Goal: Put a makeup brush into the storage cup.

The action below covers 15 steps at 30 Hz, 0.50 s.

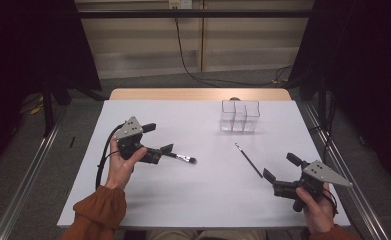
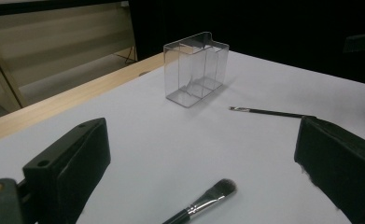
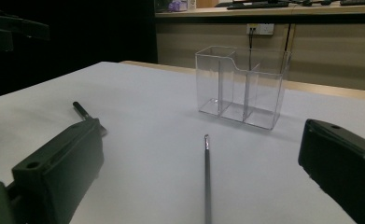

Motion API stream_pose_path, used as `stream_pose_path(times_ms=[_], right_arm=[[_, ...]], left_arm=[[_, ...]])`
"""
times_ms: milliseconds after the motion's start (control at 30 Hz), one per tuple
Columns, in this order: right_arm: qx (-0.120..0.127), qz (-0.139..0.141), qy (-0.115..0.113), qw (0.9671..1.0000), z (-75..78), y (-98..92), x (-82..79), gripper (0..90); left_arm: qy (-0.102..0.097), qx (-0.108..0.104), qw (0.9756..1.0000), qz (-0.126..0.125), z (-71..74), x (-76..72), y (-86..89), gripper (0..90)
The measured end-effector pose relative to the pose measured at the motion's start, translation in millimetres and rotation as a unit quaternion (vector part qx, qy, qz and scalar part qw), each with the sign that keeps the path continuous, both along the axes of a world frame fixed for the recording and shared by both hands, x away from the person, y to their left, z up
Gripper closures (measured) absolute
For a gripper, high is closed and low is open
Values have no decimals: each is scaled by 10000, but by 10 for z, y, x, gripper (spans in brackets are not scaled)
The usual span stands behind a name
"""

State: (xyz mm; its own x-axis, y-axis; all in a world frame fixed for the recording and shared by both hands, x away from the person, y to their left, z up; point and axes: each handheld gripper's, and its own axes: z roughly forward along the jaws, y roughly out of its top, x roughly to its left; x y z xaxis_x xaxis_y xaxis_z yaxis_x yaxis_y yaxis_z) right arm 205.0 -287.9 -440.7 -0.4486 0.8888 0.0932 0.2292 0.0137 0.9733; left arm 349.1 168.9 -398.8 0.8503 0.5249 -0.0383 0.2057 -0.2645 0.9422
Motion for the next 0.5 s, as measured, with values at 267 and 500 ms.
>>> stream_pose_path(times_ms=[267, 500], right_arm=[[-18, 20, -1, 10000, -2, -2, 2, 0], [-47, 33, -4, 10000, -5, -2, 7, 0]], left_arm=[[65, 72, 10000, 11, -12, 151, 2, 36], [97, 455, 9988, -142, 53, 258, -42, 38]])
